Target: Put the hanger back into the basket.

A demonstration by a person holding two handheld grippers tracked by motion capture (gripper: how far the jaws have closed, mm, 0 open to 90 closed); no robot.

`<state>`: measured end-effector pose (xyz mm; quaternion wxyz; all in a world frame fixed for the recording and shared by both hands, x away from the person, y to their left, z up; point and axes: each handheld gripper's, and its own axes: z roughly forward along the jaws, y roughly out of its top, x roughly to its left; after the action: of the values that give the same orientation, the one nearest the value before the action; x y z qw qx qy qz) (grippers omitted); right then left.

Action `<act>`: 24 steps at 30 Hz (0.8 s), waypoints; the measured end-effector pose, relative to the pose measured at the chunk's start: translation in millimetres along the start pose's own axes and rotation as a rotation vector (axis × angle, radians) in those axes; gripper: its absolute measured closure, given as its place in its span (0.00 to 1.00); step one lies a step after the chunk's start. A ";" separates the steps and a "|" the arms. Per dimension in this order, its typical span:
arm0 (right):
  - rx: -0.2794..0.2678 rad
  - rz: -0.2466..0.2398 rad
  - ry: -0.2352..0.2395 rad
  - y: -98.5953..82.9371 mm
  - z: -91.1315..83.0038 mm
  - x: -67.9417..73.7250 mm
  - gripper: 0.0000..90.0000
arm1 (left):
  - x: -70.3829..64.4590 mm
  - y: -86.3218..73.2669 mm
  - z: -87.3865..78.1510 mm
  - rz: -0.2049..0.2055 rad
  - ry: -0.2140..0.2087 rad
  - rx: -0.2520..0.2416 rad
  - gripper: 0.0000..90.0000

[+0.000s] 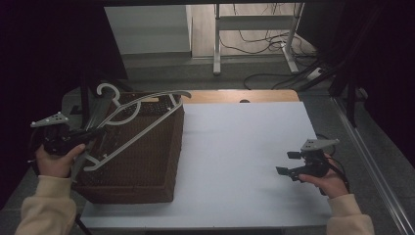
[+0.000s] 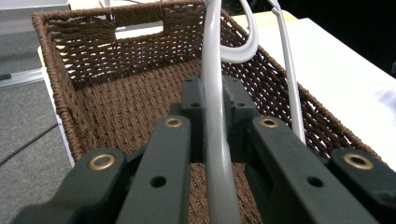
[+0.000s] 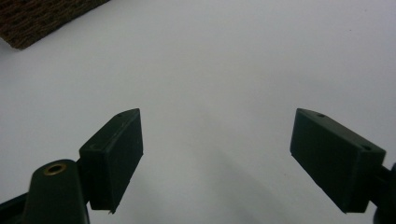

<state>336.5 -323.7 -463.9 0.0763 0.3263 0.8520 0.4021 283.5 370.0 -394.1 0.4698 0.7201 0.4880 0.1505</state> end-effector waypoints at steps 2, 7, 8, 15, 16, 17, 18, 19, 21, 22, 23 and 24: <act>0.000 0.000 -0.001 0.0 0.1 0.0 0.19 | 1.4 -1.5 -1.1 -0.005 0.005 -0.003 0.91; 0.001 0.000 -0.004 0.1 0.3 0.0 0.18 | 5.0 -5.1 -4.1 -0.019 0.012 -0.013 0.91; 0.001 0.001 -0.003 0.1 0.3 0.0 0.18 | 5.5 -5.8 -4.7 -0.022 0.015 -0.014 0.91; -0.003 0.005 -0.004 0.3 0.4 -0.2 0.18 | 9.5 -11.0 -8.6 -0.040 0.030 -0.019 0.91; -0.003 0.005 -0.005 0.3 0.4 -0.3 0.18 | 10.0 -11.7 -8.6 -0.042 0.033 -0.019 0.91; -0.004 0.006 -0.005 0.3 0.7 -0.3 0.18 | 10.6 -12.5 -8.6 -0.046 0.037 -0.019 0.91; -0.003 0.006 -0.005 0.3 0.9 -0.4 0.18 | 11.1 -13.1 -8.2 -0.049 0.039 -0.020 0.91; -0.003 0.005 -0.005 0.3 1.1 -0.4 0.18 | 11.4 -13.5 -8.0 -0.051 0.041 -0.020 0.91; -0.002 0.005 -0.006 0.3 1.3 -0.4 0.18 | 12.1 -14.3 -6.2 -0.051 0.044 -0.019 0.91; -0.002 0.005 -0.006 0.3 1.4 -0.4 0.18 | 12.6 -14.4 -4.9 -0.048 0.048 -0.012 0.91; 0.000 0.005 -0.005 0.2 1.6 -0.6 0.18 | 13.0 -14.6 -3.8 -0.049 0.048 -0.011 0.91; 0.002 0.004 -0.006 0.3 1.5 -0.7 0.18 | 13.7 -14.7 -3.0 -0.050 0.049 -0.009 0.91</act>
<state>337.7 -323.0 -464.8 0.0780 0.3292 0.8515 0.4005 279.7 384.3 -408.0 0.4645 0.7015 0.5167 0.1585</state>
